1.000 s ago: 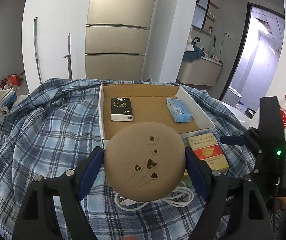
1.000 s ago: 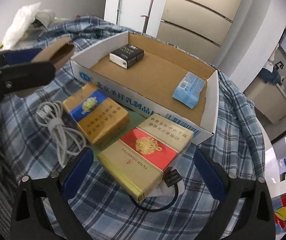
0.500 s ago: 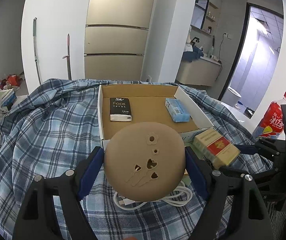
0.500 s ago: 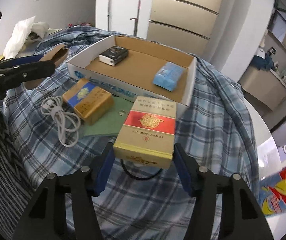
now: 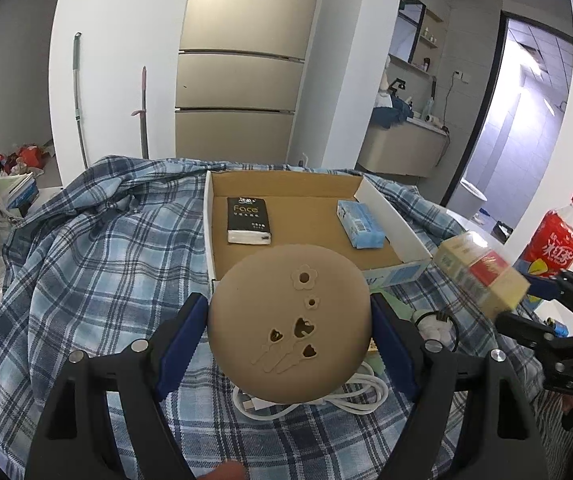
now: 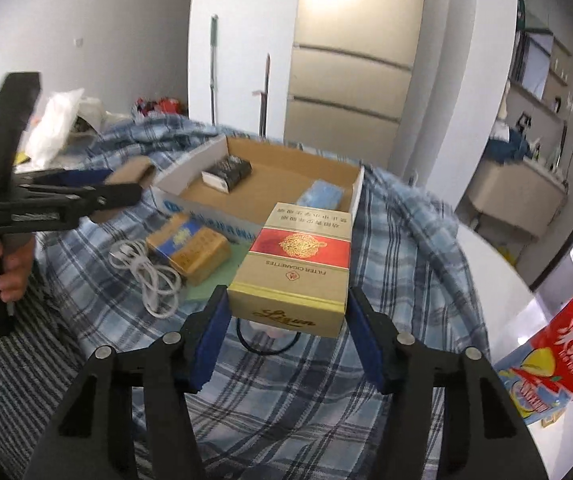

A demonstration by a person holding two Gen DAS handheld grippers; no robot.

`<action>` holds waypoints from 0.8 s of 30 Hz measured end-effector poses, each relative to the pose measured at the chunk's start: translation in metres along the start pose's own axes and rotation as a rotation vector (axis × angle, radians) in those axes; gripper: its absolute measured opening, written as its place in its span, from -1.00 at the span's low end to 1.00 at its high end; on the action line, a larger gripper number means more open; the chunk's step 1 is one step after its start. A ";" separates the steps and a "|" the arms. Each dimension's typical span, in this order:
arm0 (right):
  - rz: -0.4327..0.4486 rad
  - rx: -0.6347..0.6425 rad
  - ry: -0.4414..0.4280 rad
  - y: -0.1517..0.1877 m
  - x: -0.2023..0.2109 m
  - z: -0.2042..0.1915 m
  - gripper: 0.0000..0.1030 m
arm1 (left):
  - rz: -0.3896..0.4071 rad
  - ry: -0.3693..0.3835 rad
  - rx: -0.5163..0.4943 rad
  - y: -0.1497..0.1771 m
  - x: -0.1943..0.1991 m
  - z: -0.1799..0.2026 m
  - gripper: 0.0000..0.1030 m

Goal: Organize soft objects

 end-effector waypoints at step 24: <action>0.456 0.032 -0.026 -0.111 0.083 0.006 0.12 | 0.318 -0.044 -0.067 -0.103 0.111 0.062 0.58</action>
Point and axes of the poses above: each gripper's, at about its wrist camera, not at the fingertips, and x roughly against the way its jaws point, z to its right, y to its underside, the point moved 1 cm from there along -x, roughly the way its jaws point, and after that the axes turned 7 degrees about x, right-handed, at the moved point
